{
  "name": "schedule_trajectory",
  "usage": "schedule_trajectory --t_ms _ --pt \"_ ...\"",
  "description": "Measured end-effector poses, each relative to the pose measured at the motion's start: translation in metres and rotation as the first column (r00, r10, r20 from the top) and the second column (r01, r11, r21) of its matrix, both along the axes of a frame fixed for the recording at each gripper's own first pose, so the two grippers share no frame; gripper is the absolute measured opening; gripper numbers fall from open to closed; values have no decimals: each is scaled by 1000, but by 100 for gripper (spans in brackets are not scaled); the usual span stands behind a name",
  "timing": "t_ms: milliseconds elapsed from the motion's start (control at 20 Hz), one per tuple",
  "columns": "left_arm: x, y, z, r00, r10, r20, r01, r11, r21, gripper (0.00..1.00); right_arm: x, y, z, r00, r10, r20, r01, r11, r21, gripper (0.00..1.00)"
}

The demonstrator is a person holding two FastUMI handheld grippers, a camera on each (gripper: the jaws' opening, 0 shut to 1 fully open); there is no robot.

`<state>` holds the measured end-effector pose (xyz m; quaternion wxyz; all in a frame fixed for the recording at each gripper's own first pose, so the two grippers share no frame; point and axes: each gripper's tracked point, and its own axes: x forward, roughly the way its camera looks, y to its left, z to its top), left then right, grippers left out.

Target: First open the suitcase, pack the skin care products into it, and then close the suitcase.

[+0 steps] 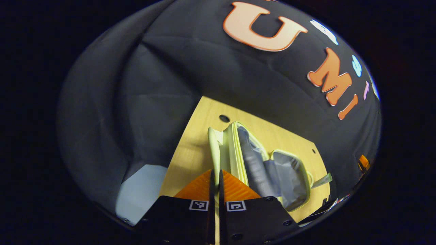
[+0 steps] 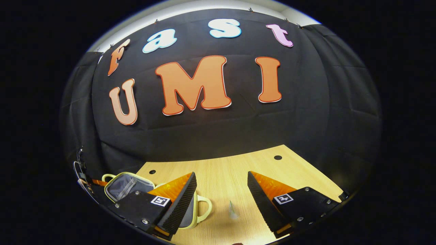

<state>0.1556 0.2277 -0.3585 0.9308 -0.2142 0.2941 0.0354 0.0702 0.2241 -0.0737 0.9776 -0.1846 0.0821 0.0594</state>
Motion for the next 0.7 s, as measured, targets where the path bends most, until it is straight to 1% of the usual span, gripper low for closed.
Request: schedule_trajectory --t_ms 100,250,350,400,450,500,550,600,700 --pt "4 10 -30 999 23 -39 -23 1000 0 5 2 -3 -3 1000 -17 -8 17 1000 -10 95" --pt "-1 24 -68 993 42 -106 -36 998 52 5 1 -11 -6 999 -40 -4 40 999 -26 95" --pt "-5 34 -84 987 55 -150 -41 995 89 12 0 -17 -6 999 -52 -5 51 998 -33 95" --pt "-5 33 -90 984 65 -164 -50 995 91 19 -1 -20 -6 998 -57 -5 56 998 -37 95" --pt "-3 38 -88 983 89 -159 -72 992 108 17 -2 -24 -6 998 -63 -3 63 997 -41 95" --pt "-1 40 -82 986 99 -133 -84 990 113 36 -3 -28 -5 998 -68 1 68 997 -45 95" --pt "-1 44 -74 986 119 -115 -103 985 138 43 -5 -32 -3 997 -74 7 74 996 -48 95" --pt "-5 46 -60 987 136 -85 -120 978 173 62 -6 -36 -1 997 -78 16 79 996 -50 95" --pt "-4 45 -16 987 160 17 -159 957 242 100 -7 -46 3 996 -85 27 86 995 -53 95"
